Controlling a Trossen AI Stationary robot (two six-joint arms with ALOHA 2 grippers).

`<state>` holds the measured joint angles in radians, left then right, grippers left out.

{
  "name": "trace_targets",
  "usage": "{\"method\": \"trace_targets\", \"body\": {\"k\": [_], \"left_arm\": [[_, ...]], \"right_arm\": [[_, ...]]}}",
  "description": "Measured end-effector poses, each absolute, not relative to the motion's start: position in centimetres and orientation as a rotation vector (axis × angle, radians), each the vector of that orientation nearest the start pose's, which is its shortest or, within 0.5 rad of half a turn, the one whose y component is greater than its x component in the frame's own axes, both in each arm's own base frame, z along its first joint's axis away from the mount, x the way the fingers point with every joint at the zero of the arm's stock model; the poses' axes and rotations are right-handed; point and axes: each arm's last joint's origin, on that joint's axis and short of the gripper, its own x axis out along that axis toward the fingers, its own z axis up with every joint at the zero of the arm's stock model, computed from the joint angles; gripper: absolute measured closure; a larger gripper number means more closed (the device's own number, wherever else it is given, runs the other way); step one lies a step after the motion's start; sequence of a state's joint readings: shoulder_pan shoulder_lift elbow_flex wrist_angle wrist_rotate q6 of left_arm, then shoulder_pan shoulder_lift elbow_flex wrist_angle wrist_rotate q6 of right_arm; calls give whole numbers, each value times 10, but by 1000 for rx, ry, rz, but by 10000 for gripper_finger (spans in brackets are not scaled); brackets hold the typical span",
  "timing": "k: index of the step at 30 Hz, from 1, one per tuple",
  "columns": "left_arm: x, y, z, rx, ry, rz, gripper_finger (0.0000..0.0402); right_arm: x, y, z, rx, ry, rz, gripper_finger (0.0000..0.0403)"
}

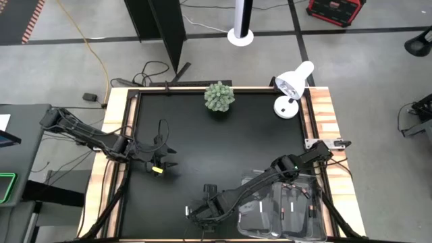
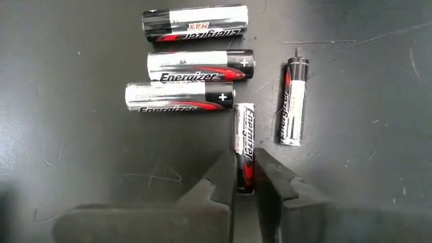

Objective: Sort batteries
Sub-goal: Put the silver battery into the left transparent bin

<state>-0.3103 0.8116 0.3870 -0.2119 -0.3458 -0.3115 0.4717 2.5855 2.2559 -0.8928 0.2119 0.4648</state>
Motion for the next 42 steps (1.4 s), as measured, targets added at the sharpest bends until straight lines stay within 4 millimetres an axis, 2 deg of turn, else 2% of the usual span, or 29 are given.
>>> {"method": "trace_targets", "body": {"k": [10, 21, 33, 42], "left_arm": [[158, -40, 192, -96, 589, 127, 155], [158, -40, 192, -97, 588, 128, 155], [158, -40, 193, -97, 586, 128, 155], [158, -40, 193, -97, 586, 128, 155]], "right_arm": [[474, 235, 131, -9, 1154, -31, 389], [483, 237, 150, -95, 1083, -7, 393], [478, 234, 167, -131, 1081, -4, 393], [475, 233, 187, -135, 1044, 8, 393]]}}
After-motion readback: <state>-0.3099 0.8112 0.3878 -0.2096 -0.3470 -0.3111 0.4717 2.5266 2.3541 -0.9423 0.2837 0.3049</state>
